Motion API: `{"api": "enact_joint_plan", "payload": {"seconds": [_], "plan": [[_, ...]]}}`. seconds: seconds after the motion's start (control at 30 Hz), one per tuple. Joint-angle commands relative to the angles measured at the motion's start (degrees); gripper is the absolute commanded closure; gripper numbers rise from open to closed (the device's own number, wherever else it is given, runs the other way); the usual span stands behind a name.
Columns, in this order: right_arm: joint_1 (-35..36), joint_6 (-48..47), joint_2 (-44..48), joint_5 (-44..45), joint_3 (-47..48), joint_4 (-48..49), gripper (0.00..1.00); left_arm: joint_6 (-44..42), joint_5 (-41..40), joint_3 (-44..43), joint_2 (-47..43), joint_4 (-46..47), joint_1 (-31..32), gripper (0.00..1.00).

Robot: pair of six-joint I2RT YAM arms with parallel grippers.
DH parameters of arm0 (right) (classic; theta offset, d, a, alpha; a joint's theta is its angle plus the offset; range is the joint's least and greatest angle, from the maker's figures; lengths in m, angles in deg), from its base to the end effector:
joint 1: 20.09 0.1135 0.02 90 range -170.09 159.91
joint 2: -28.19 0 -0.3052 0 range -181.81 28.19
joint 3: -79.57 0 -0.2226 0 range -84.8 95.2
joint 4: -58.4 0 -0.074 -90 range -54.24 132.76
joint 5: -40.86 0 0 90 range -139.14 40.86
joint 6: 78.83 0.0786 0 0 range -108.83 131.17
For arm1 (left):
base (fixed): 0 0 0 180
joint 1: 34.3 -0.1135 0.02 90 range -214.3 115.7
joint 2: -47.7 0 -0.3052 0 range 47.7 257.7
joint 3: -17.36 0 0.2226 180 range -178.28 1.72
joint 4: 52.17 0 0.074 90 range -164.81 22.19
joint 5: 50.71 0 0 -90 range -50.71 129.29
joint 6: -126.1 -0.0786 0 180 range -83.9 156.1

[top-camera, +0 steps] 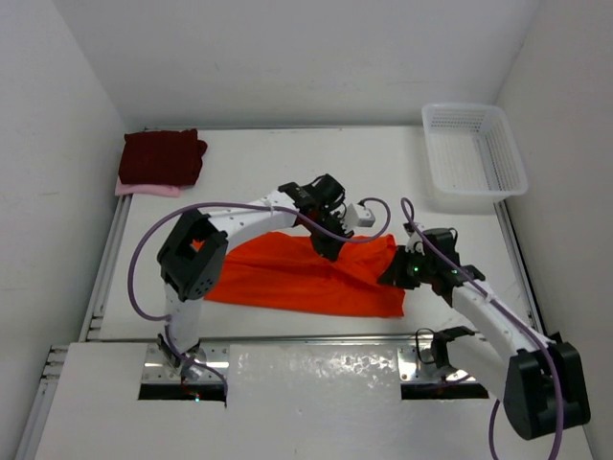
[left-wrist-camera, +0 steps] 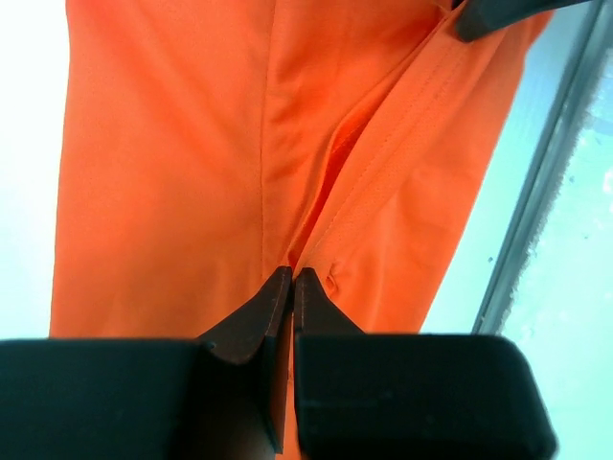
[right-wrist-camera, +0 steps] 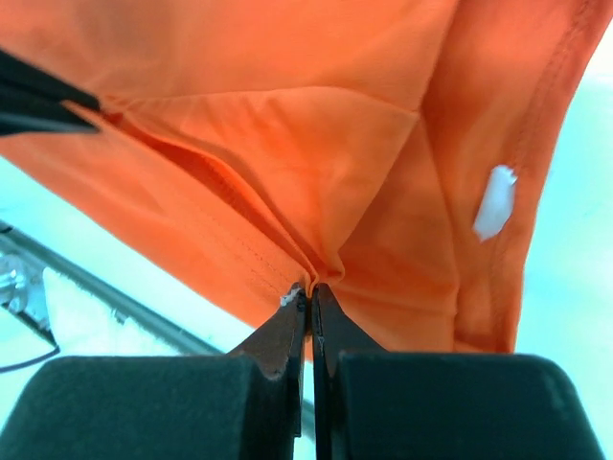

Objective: Fold and stack the t-shirts
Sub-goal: Fold the other side of the tshirt into a rectangle

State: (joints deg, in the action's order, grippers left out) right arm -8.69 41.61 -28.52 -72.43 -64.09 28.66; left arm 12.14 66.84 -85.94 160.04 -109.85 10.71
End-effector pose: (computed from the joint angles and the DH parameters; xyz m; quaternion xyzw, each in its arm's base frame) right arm 0.1457 0.0611 0.1790 0.0844 0.9194 0.2965 0.2443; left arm 0.2660 -0.3175 0.2288 0.5782 0.7569 -0.2651 0.1501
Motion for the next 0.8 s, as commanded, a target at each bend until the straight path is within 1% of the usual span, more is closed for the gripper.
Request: {"api": "enact_joint_plan", "payload": {"seconds": [0.0, 0.07, 0.17, 0.2, 0.3, 0.33, 0.37, 0.47, 0.5, 0.6, 0.67, 0.7, 0.77], "plan": [[0.6, -0.9, 4.0, -1.1, 2.3, -6.2, 1.00, -2.7, 1.6, 0.2, -2.9, -2.0, 0.4, 1.00], [1.2, -0.1, 4.7, -1.5, 1.5, -7.6, 1.00, -2.8, 2.2, 2.5, -3.2, -1.0, 0.7, 1.00], [2.9, 1.6, 3.5, -1.4, -1.5, -4.3, 1.00, -2.8, 1.9, 5.1, -2.8, 1.3, 0.8, 1.00], [3.1, 1.8, 1.7, -1.8, -2.2, -1.6, 1.00, -3.0, 0.7, 5.6, -2.6, 2.4, 0.8, 1.00], [3.2, -1.2, -1.6, -0.7, -0.9, -1.3, 1.00, -4.7, -0.3, 8.1, -3.1, 4.2, 0.8, 1.00], [3.1, -1.8, -2.0, -0.4, -0.8, -1.7, 0.96, -4.9, -0.4, 8.8, -3.3, 4.8, 0.8, 1.00], [3.1, -2.3, -2.3, -0.9, -0.6, -2.1, 0.89, -5.0, -0.3, 9.6, -3.5, 5.0, 0.9, 0.99], [3.2, -3.2, -1.0, -3.8, -0.8, -1.5, 0.78, -6.9, 1.5, 9.3, -3.7, 4.0, 1.0, 0.93], [3.1, -3.5, -0.3, -6.4, -0.8, -0.7, 0.76, -7.3, 2.7, 9.3, -3.7, 3.1, 1.0, 0.84], [3.1, -4.5, 2.6, -13.0, -0.9, 1.5, 0.70, -10.4, 6.4, 9.3, -4.0, 1.0, 1.0, 0.66], [3.2, -5.2, 4.5, -12.4, -0.4, 0.4, 0.69, -12.7, 8.0, 9.6, -4.2, -0.1, 1.0, 0.61], [3.1, -4.3, 5.1, -11.4, -0.1, 1.4, 0.70, -13.7, 9.7, 9.6, -4.5, -1.5, 1.0, 0.59], [3.0, -1.1, 6.4, -12.4, -0.6, 6.7, 0.73, -16.4, 11.6, 9.5, -5.1, -3.0, 1.1, 0.59]]}}
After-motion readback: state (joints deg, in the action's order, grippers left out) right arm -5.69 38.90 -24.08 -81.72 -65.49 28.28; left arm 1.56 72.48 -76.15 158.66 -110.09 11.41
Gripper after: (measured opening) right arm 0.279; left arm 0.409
